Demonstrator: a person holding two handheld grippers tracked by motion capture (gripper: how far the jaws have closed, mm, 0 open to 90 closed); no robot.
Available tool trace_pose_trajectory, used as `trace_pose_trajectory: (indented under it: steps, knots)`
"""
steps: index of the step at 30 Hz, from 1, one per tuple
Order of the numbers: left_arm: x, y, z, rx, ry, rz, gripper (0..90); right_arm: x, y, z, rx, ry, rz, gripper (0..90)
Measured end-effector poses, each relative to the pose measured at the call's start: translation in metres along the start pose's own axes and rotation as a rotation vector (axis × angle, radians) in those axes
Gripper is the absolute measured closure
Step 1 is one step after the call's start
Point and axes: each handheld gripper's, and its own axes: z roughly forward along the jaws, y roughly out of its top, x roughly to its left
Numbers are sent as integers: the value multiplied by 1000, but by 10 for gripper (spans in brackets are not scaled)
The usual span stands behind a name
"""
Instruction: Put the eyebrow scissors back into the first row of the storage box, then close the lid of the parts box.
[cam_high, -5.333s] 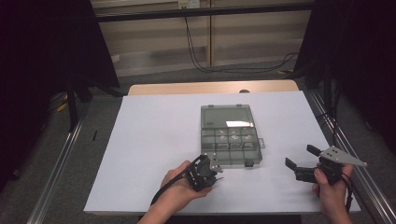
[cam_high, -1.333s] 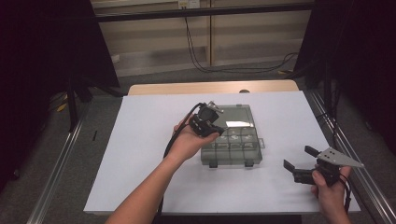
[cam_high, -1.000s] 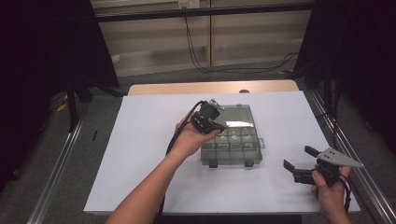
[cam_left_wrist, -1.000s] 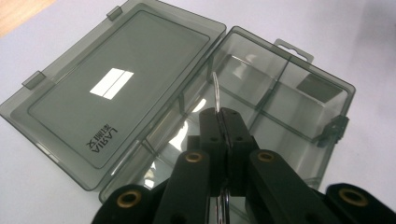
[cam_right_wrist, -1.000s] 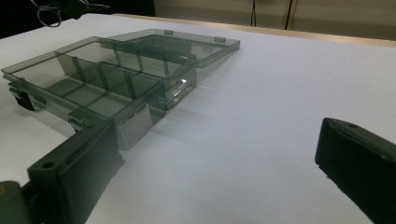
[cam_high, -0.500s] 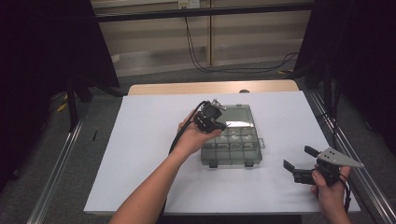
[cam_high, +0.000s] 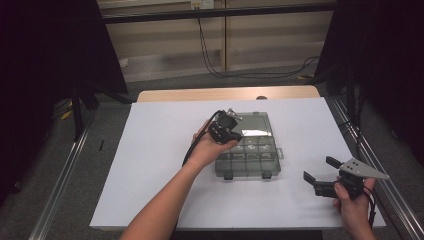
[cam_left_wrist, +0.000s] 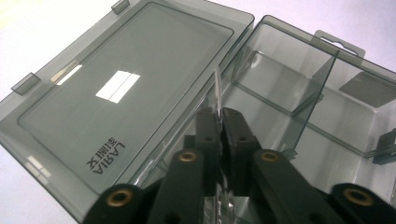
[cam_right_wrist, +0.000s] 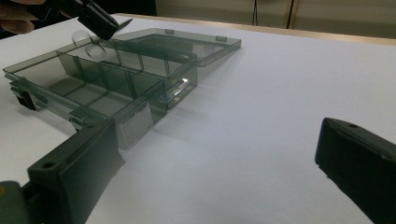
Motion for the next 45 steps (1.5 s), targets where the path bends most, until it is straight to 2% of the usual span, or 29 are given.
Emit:
trace_pose_trajectory:
  steps: [2,4,6,7,11,13,16,18,24,27,29,31,35,37,39,41,42,44,45]
  knots:
    - [-1,0,-2,-6,-20,-6,742,0,0,0,0,0,0,0]
    - [-2,0,-4,-13,-10,-9,655,0,0,0,0,0,0,0]
    - [-3,-1,-5,-41,-1,-45,538,0,0,0,-1,-1,0,0]
    - [-2,-2,-6,-50,7,-48,481,0,0,0,-1,-1,-2,0]
    - [1,-6,-11,-119,4,-124,302,0,0,-1,-1,-1,-1,0]
    - [3,-8,-13,-143,-12,-140,226,0,0,-1,0,-2,0,0]
    - [7,-11,-16,-150,-27,-163,70,0,0,0,-3,-4,0,0]
    - [9,-14,-18,-166,-35,-179,1,0,0,0,0,-4,0,0]
    - [18,-23,-21,-202,-46,-218,0,0,0,0,-1,-7,1,0]
    - [22,-29,-24,-218,-33,-243,0,1,1,1,1,-6,-10,0]
    - [25,-31,-27,-206,-27,-247,0,1,2,1,1,-7,-17,0]
    - [26,-35,-28,-231,-23,-261,0,1,2,1,2,-10,-14,0]
    - [30,-41,-32,-220,-13,-264,0,1,4,1,-4,-7,-20,0]
    - [32,-44,-32,-237,-13,-281,4,3,5,1,-7,-6,-20,0]
    - [34,-46,-31,-226,-6,-283,6,4,7,0,-12,-7,-30,0]
    - [35,-47,-30,-239,-7,-302,7,5,9,-1,-12,-5,-32,0]
    - [36,-48,-31,-228,-8,-305,7,5,10,-1,-16,-6,-34,0]
    - [38,-49,-32,-237,-4,-300,9,5,14,0,-19,-7,-33,0]
    - [37,-49,-33,-244,-5,-310,10,5,15,0,-22,-9,-40,0]
